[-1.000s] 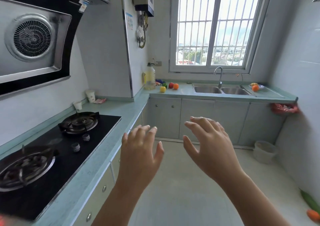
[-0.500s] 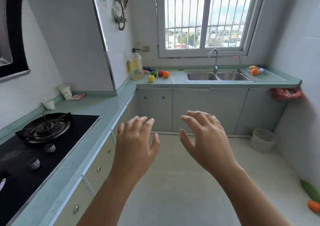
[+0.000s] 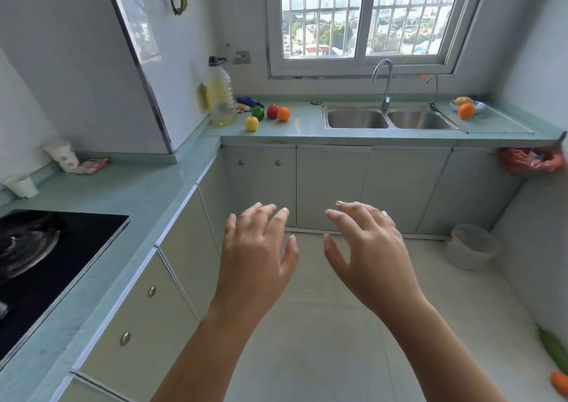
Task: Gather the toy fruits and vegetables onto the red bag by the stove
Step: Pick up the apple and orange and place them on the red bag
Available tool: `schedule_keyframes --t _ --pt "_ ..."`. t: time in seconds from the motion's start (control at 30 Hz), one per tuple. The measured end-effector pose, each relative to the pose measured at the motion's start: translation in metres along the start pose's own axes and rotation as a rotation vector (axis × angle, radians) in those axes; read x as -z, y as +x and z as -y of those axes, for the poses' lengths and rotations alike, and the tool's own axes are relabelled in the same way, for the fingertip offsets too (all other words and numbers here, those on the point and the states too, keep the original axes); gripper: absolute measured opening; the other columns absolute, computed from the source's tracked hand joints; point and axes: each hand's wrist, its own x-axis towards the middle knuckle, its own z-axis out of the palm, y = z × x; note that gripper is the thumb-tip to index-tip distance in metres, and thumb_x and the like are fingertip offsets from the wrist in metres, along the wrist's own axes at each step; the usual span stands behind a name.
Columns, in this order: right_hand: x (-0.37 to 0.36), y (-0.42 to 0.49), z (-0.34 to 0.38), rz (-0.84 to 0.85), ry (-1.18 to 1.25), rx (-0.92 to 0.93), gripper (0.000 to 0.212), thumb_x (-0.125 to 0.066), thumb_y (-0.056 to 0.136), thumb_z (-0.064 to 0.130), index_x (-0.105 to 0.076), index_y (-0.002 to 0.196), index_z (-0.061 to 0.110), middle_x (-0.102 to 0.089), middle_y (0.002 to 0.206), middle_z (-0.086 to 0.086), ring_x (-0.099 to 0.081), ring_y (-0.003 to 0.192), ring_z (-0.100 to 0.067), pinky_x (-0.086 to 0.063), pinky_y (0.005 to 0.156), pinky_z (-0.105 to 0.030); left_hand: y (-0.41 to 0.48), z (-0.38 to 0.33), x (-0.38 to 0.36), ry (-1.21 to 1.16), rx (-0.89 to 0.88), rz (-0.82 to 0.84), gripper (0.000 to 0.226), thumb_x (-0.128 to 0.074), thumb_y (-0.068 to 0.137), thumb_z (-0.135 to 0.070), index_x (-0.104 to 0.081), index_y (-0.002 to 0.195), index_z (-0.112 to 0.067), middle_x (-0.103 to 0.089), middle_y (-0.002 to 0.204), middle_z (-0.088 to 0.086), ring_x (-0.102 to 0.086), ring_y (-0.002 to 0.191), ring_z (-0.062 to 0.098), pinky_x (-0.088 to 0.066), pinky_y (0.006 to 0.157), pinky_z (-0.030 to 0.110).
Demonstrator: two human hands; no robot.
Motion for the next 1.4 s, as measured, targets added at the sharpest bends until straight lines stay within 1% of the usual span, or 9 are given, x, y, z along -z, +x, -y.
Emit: schedule_keyframes --t 0.17,0.33,0.5,0.6,0.8,0.87,1.1,1.2,1.4 --pt "-0.055 0.044 -0.021 0.036 0.007 0.003 0.039 -0.044 0.080 0.032 -0.065 0.102 0.009 -0.065 0.106 -0.009 -0.060 0.100 -0.031 -0.048 0.085 -0.054 0.036 0.040 -0.052 -0.024 0.044 0.028 0.042 -0.042 0.081 -0.031 -0.065 0.107 -0.007 -0.065 0.107 0.012 -0.060 0.106 0.031 -0.044 0.090 0.054" --pt "-0.122 0.111 -0.035 0.080 -0.024 -0.013 0.039 -0.044 0.079 0.033 -0.066 0.102 0.010 -0.065 0.105 -0.008 -0.060 0.099 -0.031 -0.048 0.084 -0.054 0.087 0.104 -0.109 -0.047 0.082 0.071 0.042 -0.043 0.080 -0.031 -0.065 0.105 -0.005 -0.066 0.105 0.013 -0.061 0.102 0.033 -0.047 0.086 0.056" --pt "-0.193 0.204 -0.023 0.103 0.004 0.010 0.039 -0.044 0.079 0.034 -0.066 0.101 0.011 -0.066 0.104 -0.007 -0.061 0.097 -0.031 -0.049 0.084 -0.053 0.156 0.177 -0.147 -0.077 0.159 0.030 0.043 -0.042 0.082 -0.030 -0.064 0.108 -0.005 -0.066 0.107 0.014 -0.060 0.103 0.033 -0.047 0.086 0.056" --pt "-0.230 0.244 -0.020 0.117 0.033 0.032 0.038 -0.044 0.079 0.034 -0.066 0.102 0.012 -0.066 0.106 -0.006 -0.060 0.098 -0.030 -0.050 0.083 -0.051 0.189 0.213 -0.167 -0.070 0.183 -0.001 0.042 -0.042 0.082 -0.030 -0.064 0.108 -0.005 -0.066 0.107 0.013 -0.060 0.104 0.032 -0.047 0.086 0.056" --pt "-0.291 0.284 -0.030 0.169 0.086 0.018 0.038 -0.044 0.079 0.034 -0.065 0.103 0.013 -0.065 0.106 -0.005 -0.060 0.098 -0.029 -0.051 0.081 -0.050 0.216 0.248 -0.207 -0.068 0.185 0.032 0.042 -0.043 0.081 -0.030 -0.065 0.106 -0.005 -0.066 0.104 0.013 -0.062 0.100 0.032 -0.049 0.082 0.055" --pt "-0.307 0.298 -0.037 0.174 0.096 0.020 0.039 -0.043 0.079 0.035 -0.065 0.103 0.013 -0.065 0.107 -0.005 -0.060 0.098 -0.029 -0.050 0.082 -0.050 0.227 0.258 -0.221 -0.060 0.204 0.049 0.042 -0.043 0.080 -0.030 -0.065 0.106 -0.005 -0.067 0.105 0.013 -0.062 0.100 0.032 -0.048 0.084 0.056" --pt "-0.375 0.368 -0.089 0.157 0.136 -0.002 0.037 -0.043 0.080 0.033 -0.065 0.102 0.012 -0.066 0.106 -0.006 -0.060 0.098 -0.030 -0.051 0.080 -0.051 0.297 0.290 -0.287 -0.062 0.209 0.077 0.042 -0.043 0.080 -0.031 -0.065 0.106 -0.006 -0.066 0.106 0.011 -0.061 0.102 0.031 -0.047 0.085 0.055" --pt "-0.406 0.408 -0.122 0.132 0.137 0.001 0.038 -0.043 0.079 0.034 -0.065 0.102 0.012 -0.066 0.106 -0.007 -0.061 0.096 -0.030 -0.051 0.080 -0.051 0.343 0.301 -0.324 -0.052 0.195 0.075 0.042 -0.043 0.080 -0.031 -0.065 0.106 -0.006 -0.065 0.106 0.012 -0.061 0.101 0.032 -0.048 0.084 0.056" --pt "-0.448 0.490 -0.204 0.134 0.140 -0.035 0.038 -0.044 0.079 0.034 -0.065 0.102 0.011 -0.066 0.103 -0.008 -0.061 0.088 -0.033 -0.051 0.081 -0.047 0.448 0.309 -0.391 -0.053 0.154 0.097 0.043 -0.042 0.080 -0.031 -0.064 0.107 -0.006 -0.064 0.108 0.011 -0.059 0.104 0.030 -0.045 0.089 0.056"
